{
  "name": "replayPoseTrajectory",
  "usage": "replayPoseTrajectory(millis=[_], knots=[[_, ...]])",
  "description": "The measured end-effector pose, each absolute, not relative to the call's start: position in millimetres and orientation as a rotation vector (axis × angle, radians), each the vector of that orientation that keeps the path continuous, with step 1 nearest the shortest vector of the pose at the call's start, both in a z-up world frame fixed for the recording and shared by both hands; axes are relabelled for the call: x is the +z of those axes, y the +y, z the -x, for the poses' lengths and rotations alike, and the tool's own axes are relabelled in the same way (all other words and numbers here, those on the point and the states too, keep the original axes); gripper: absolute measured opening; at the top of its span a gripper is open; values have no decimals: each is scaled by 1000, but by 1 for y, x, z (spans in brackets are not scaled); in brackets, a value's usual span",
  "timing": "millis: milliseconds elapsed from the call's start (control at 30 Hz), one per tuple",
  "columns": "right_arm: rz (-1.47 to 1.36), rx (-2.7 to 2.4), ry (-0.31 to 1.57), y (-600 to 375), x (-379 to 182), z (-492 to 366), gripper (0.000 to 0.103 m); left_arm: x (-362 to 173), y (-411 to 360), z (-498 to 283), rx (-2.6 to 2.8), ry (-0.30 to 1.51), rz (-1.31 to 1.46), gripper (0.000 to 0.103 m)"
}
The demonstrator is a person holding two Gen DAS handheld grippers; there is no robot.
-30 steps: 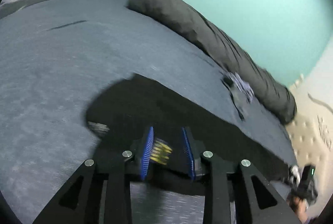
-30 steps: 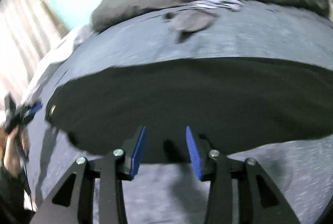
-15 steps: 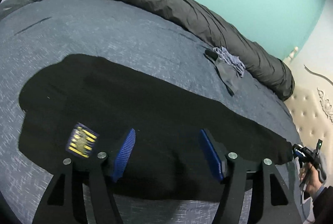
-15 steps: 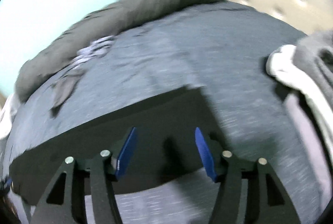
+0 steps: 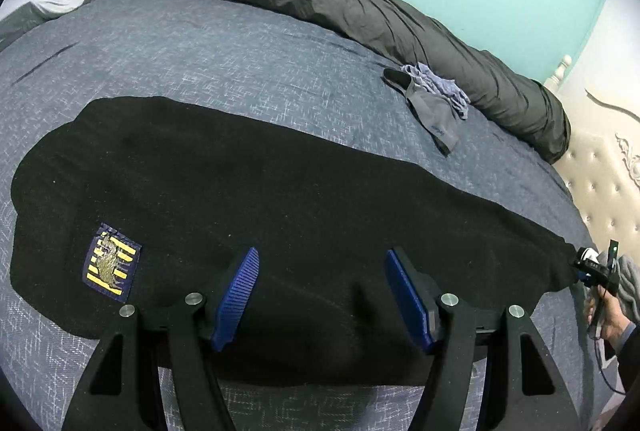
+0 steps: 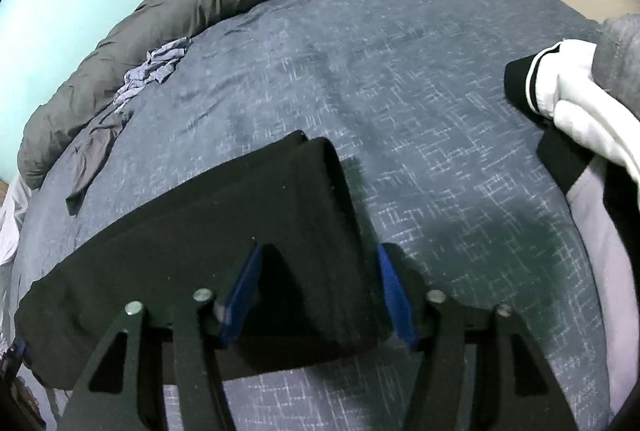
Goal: Fold clothes
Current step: 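Grasp the sweatshirt edge with the right tool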
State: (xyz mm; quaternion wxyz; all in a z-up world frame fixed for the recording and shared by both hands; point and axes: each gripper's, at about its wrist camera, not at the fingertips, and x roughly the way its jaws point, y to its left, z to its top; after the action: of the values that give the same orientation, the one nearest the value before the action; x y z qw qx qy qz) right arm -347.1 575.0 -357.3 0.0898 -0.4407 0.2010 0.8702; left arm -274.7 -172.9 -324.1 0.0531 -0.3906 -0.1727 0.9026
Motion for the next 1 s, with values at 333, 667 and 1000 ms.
replayPoseTrajectory(millis=[333, 667, 1000], knots=[[1127, 2749, 236, 542, -301, 349, 13, -325, -174, 275, 2746, -533, 1189, 70], [1108, 2723, 277, 549, -282, 389, 13, -326, -176, 274, 2749, -540, 1186, 70], [1238, 2541, 661, 590, -362, 378, 25, -329, -177, 274, 2749, -540, 1198, 70]])
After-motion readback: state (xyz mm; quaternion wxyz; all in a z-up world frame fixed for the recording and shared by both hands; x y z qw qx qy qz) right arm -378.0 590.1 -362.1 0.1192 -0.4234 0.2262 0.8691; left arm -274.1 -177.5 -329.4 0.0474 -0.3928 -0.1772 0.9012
